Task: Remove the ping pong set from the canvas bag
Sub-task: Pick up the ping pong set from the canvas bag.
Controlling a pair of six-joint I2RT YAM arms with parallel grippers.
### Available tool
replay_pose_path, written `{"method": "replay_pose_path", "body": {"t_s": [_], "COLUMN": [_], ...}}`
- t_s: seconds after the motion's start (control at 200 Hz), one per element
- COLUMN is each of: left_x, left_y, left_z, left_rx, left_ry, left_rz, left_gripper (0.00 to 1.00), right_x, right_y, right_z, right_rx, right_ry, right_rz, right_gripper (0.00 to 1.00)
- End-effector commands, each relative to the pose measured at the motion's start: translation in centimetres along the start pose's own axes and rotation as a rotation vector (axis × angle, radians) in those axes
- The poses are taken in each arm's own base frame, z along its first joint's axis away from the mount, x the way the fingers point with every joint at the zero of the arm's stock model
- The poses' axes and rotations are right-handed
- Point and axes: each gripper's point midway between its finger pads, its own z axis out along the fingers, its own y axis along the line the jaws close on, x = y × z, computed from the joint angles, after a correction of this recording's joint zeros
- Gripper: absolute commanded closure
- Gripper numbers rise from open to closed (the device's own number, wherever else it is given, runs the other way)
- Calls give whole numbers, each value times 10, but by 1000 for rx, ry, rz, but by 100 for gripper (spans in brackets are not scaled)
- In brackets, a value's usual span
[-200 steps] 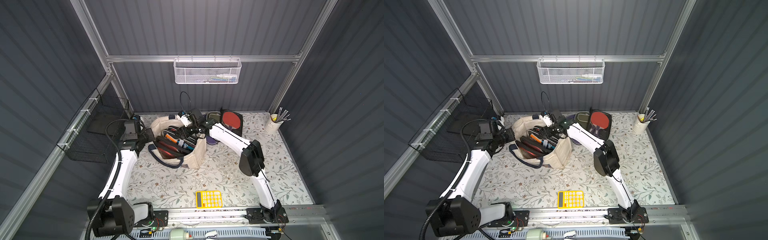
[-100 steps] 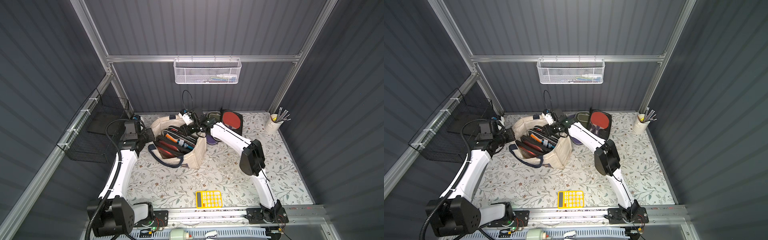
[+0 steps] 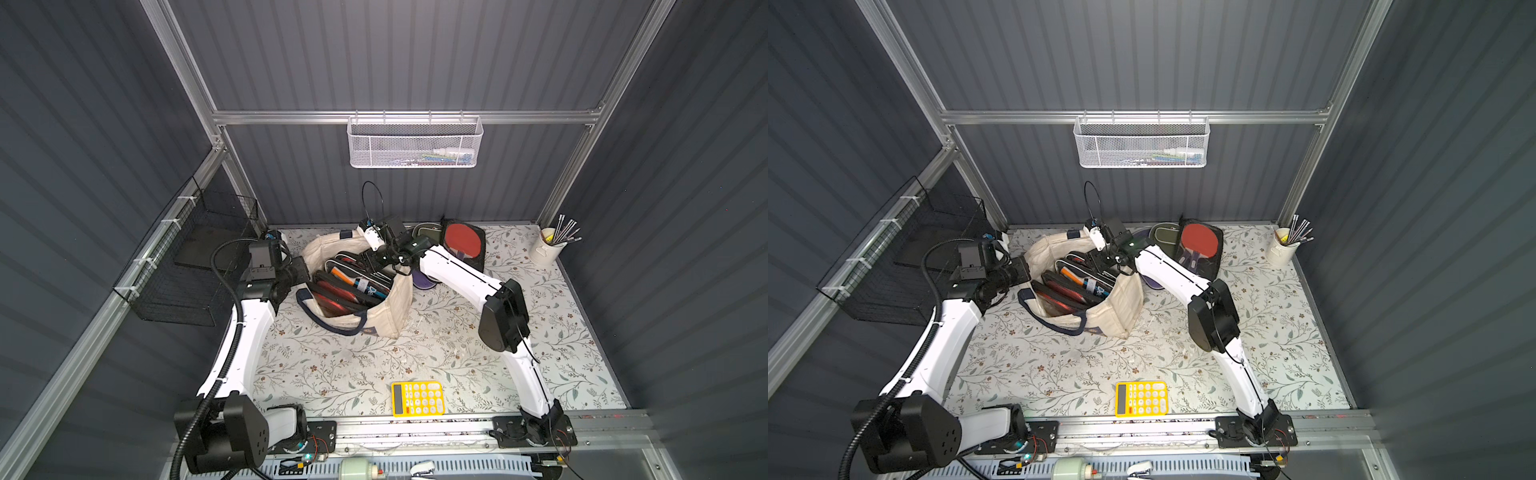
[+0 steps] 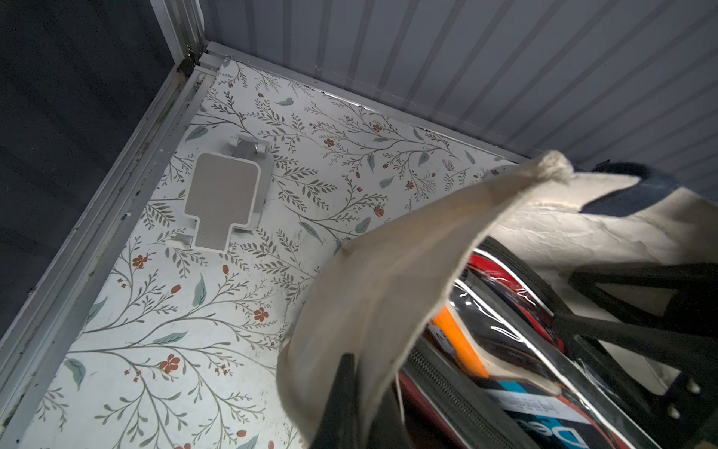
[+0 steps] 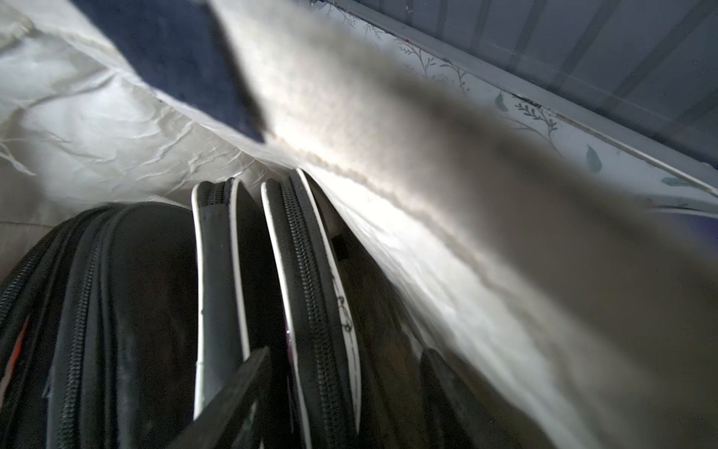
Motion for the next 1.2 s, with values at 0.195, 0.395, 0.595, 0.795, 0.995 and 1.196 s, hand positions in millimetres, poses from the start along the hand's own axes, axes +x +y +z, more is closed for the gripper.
{"method": "replay_pose_path", "body": {"t_s": [0.195,0.395,0.595,0.795,0.995,1.196], "left_x": [13,11,10,10,9,9], "left_y": [5,4,3,2,2,2], "left_z": [-3,-5,-5,-4,-4,-5], "left_rx": [-14,-9,-6,-1,-2,-1], "left_ry": [34,29,26,27,26,22], "left_rz": [10,9,7,6,6,7], "left_gripper": [100,100,100,100,100,100], "right_x": [30,52,72,70,74,72], "right_y": [0,17,27,27,36,36], "right_z": [20,26,30,33,35,29], "right_rx": [71,67,56,55,22,28], "right_ry": [79,130,164,161,173,160], "right_rz": [-84,-131,-141,-141,-150,-167], "right_gripper": [34,34,36,43,72,95]}}
